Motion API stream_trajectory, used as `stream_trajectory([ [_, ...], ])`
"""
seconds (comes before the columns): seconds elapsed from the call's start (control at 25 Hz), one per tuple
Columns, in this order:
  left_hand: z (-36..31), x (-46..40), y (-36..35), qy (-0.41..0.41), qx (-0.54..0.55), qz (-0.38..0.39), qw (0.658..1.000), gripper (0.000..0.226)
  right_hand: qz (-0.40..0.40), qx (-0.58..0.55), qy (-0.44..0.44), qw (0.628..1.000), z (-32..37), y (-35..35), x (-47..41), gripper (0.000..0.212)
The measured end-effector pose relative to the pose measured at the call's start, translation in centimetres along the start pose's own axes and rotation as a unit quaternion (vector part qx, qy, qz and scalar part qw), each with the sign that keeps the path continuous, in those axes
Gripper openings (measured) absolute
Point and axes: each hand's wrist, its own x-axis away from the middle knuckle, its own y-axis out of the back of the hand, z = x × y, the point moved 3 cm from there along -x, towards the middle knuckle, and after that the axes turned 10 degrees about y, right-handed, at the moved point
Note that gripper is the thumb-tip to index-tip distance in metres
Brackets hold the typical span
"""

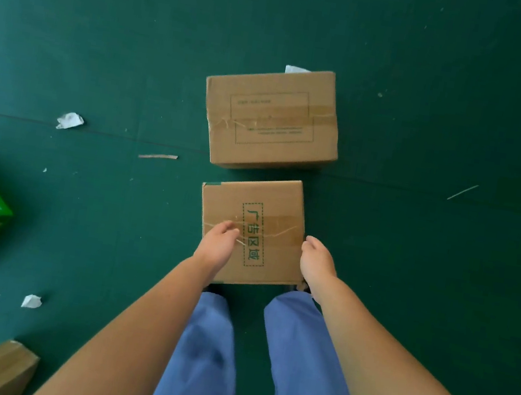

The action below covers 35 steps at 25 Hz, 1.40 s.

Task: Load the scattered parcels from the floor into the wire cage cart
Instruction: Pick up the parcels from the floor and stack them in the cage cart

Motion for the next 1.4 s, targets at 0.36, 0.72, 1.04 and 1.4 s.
stream_trajectory([
  [0.36,2.2,-2.8,2.3,0.013,-0.006,-0.062,0.998,0.104,0.005,-0.197,-0.061,0.979,-0.6,-8.8,0.7,0.039],
  [0.72,3.7,-5.7,8.2,-0.001,-0.018,-0.282,0.959,0.065,-0.01,0.025,-0.066,0.997,-2.5,-10.8,-3.1,0.038],
  [1.04,6.1,-9.7,11.9,0.052,-0.033,-0.323,0.944,0.11,-0.001,0.016,-0.053,0.998,-2.9,-13.5,-8.2,0.087],
  [1.4,6.1,-11.1,13.6,0.043,-0.047,-0.301,0.952,0.111,0.024,-0.015,-0.083,0.996,-3.3,-14.7,-9.9,0.105],
])
